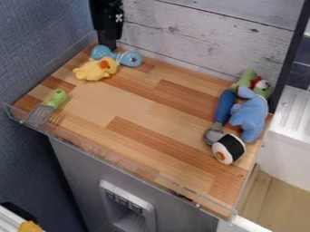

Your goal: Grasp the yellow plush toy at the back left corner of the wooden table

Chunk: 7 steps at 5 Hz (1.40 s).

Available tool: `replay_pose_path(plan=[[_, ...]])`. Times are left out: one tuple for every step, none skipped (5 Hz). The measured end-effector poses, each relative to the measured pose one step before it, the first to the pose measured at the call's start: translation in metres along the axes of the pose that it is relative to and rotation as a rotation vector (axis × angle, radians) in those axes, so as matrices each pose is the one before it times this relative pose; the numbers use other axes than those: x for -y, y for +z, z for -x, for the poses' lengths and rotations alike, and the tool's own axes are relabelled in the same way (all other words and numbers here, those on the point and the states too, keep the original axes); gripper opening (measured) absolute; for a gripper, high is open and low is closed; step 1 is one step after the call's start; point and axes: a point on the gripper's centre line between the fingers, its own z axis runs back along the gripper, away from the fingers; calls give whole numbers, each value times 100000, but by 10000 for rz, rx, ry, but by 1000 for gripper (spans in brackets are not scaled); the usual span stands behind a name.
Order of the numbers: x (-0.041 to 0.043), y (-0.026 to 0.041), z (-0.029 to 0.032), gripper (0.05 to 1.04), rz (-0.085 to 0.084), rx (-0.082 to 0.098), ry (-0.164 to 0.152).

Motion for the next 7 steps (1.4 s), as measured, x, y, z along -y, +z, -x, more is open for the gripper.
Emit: replay_pose_path(plan=[[-550, -2333, 504, 993, 94, 47, 643], [-185, -2686, -31, 999, 18, -4, -270], [-149, -1918, -60, 999, -56, -42, -822], [-6, -631, -86, 999, -134, 25, -857], [127, -286, -472, 950, -84, -94, -658], [-277, -156, -316, 679, -108, 61, -76], [-383, 43, -204, 438, 12, -11, 576]])
